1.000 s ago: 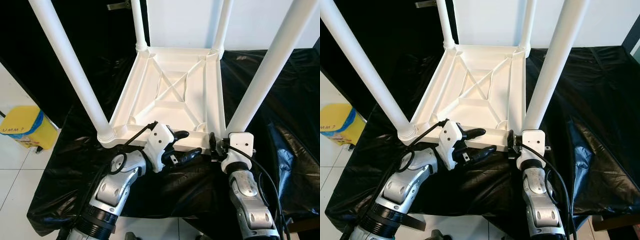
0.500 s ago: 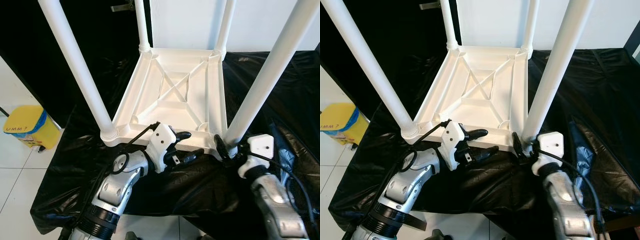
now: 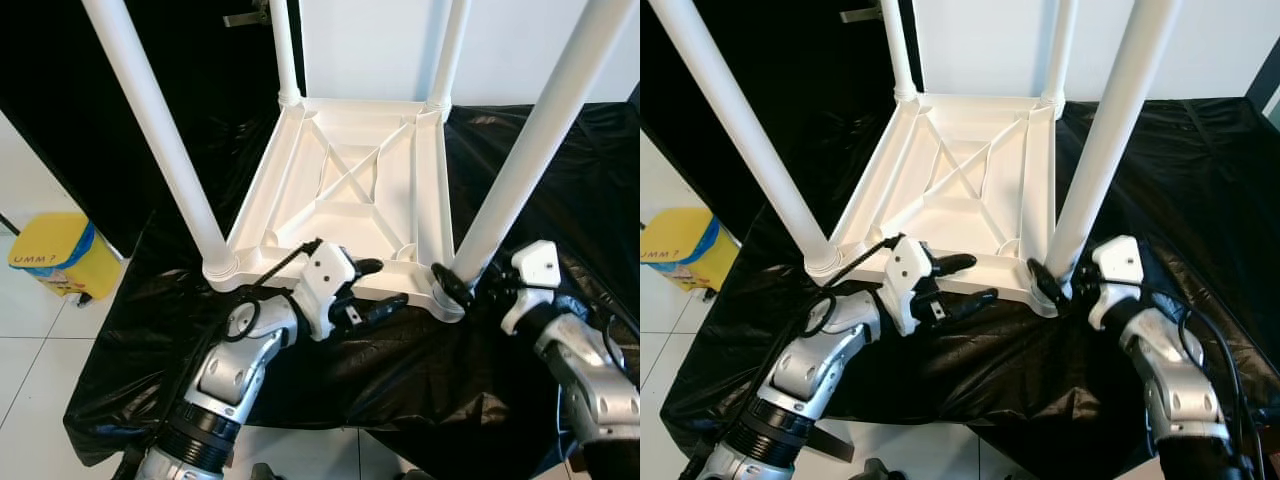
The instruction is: Building children table
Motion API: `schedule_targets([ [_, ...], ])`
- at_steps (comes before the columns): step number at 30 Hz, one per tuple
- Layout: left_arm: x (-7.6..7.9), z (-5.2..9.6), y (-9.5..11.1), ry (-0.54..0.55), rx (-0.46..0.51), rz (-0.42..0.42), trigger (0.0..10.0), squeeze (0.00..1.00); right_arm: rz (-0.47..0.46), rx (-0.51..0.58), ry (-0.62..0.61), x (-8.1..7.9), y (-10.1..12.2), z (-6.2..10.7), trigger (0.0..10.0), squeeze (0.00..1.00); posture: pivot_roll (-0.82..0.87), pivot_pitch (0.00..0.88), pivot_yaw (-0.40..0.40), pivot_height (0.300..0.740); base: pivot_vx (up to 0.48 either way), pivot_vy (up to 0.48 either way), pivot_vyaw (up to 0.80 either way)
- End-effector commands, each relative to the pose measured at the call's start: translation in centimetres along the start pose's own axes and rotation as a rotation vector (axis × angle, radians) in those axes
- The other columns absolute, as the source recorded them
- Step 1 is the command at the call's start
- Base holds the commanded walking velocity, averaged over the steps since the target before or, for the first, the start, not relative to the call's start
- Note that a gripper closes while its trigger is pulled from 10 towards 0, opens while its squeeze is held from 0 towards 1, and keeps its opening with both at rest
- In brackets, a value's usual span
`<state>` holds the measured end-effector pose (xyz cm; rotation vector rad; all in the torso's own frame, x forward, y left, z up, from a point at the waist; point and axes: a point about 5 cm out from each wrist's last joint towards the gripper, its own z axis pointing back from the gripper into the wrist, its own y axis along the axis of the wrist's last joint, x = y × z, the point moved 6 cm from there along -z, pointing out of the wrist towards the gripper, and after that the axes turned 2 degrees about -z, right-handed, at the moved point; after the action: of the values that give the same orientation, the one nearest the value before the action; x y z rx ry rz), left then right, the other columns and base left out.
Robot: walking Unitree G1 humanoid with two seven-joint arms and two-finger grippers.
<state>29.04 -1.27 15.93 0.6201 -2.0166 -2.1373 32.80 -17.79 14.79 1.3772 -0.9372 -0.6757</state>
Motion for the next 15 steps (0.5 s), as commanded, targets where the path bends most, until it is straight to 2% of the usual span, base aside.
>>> schedule_targets([
  [1, -0.2, 0.0, 0.1, 0.018, 0.001, -0.013, 10.0, 0.0, -0.017, -0.017, 0.017, -0.2, -0.7, 0.0, 10.0, 0.0, -0.1, 0.049, 0.018, 0.74, 0.0, 0.0, 0.0],
  [2, -0.3, -0.1, 0.2, 0.021, 0.003, -0.015, 10.0, 0.0, -0.019, -0.024, 0.03, -0.2, -1.0, -0.2, 4.9, 0.0, -0.1, 0.045, 0.018, 0.74, 0.0, 0.0, 0.0],
  [3, -0.3, -0.1, 0.2, 0.021, 0.003, -0.015, 10.0, 0.0, -0.019, -0.024, 0.03, -0.2, -1.0, -0.2, 4.9, 0.0, -0.1, 0.045, 0.018, 0.74, 0.0, 0.0, 0.0],
  [4, -0.4, -0.1, 0.3, 0.024, 0.006, -0.016, 10.0, 0.0, -0.017, -0.033, 0.039, -0.2, -1.3, -0.2, 0.0, 0.0, -0.1, 0.045, 0.018, 0.74, 0.0, 0.0, 0.0],
  [14, -0.4, 0.1, -0.2, 0.027, -0.01, -0.023, 10.0, 0.0, -0.03, -0.061, 0.019, -0.2, -2.7, 0.3, 0.0, 0.0, -0.09, 0.043, 0.023, 0.74, 0.0, 0.0, 0.0],
  [15, -0.4, 0.1, -0.3, 0.026, -0.017, -0.027, 10.0, 0.0, -0.033, -0.07, 0.001, -0.3, -2.9, 0.4, 7.0, 0.0, -0.09, 0.041, 0.024, 0.74, 0.0, 0.0, 0.0],
])
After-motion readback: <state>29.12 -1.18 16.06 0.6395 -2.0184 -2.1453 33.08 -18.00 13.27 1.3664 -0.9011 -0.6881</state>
